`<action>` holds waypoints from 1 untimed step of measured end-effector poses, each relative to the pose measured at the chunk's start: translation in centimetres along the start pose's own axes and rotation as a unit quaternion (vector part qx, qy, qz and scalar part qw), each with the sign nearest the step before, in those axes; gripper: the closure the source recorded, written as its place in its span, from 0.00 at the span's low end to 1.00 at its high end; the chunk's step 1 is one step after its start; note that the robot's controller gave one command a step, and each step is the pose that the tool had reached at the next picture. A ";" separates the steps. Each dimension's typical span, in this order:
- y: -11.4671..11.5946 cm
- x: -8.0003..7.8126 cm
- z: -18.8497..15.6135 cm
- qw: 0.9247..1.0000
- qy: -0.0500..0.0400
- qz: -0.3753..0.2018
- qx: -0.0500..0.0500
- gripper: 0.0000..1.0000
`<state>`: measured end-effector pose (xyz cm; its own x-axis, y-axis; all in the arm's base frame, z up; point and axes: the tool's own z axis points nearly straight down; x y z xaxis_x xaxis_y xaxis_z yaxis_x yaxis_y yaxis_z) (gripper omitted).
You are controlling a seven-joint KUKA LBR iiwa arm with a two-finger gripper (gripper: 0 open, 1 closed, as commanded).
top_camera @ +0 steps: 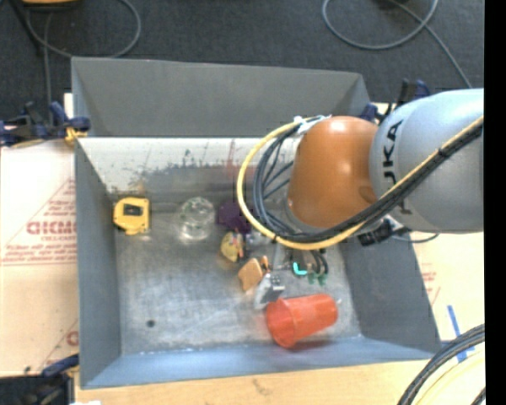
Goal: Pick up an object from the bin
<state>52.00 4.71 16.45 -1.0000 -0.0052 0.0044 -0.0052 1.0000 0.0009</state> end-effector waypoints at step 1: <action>0.0 -0.2 -0.3 1.000 -0.003 0.001 0.000 0.00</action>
Offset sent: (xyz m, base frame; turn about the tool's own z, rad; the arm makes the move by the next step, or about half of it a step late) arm 0.0170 -0.0520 -0.0867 -0.0837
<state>52.17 4.69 16.77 -1.0000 -0.0040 -0.0025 -0.0040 1.0000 0.0012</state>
